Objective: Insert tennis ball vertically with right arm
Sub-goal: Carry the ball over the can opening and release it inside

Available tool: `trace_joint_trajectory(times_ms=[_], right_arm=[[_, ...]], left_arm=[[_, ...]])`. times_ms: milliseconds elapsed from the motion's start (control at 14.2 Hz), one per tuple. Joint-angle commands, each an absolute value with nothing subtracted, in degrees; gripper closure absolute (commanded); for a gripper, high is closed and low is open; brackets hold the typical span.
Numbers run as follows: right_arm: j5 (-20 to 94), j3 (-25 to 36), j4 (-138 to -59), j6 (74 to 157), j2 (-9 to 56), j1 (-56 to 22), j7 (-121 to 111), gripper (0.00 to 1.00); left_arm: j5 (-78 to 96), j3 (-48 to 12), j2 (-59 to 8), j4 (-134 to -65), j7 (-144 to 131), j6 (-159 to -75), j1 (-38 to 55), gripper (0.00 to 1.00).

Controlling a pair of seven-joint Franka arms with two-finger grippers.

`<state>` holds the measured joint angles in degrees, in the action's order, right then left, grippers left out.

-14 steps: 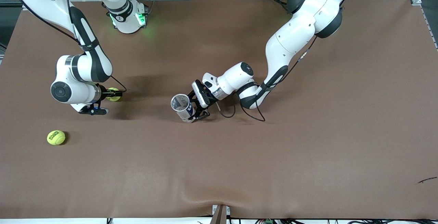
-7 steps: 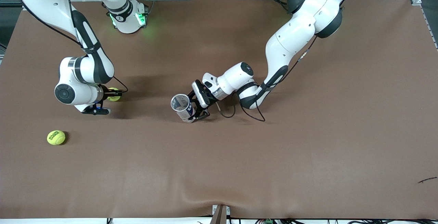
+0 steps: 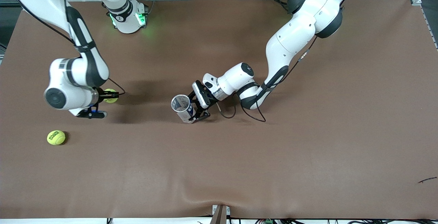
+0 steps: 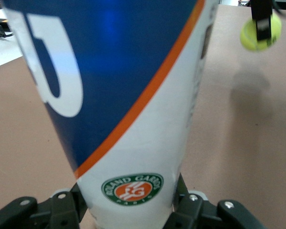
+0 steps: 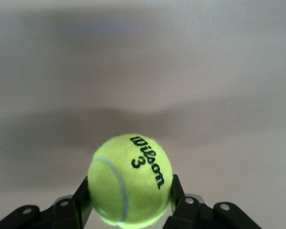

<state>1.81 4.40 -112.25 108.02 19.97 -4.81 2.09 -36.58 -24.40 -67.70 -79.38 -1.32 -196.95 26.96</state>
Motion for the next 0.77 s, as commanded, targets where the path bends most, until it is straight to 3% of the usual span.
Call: trace_joint_trajectory(times_ms=[0, 352, 704], right_arm=[[3.8, 4.5, -99.4, 96.2, 19.1, -7.4, 3.9, 0.78], [10.3, 4.5, -88.9, 93.1, 19.2, -16.6, 23.9, 0.78], [15.2, 4.5, -85.3, 99.3, 21.6, -24.9, 45.4, 0.78]], left_arm=[[-36.3, -23.6, -66.6, -79.4, -1.5, -196.3, 27.5, 0.31], [-36.2, -23.6, -66.5, -79.4, -1.5, -196.3, 27.6, 0.3], [-36.2, -23.7, -66.4, -79.4, -1.5, -196.3, 27.5, 0.3]])
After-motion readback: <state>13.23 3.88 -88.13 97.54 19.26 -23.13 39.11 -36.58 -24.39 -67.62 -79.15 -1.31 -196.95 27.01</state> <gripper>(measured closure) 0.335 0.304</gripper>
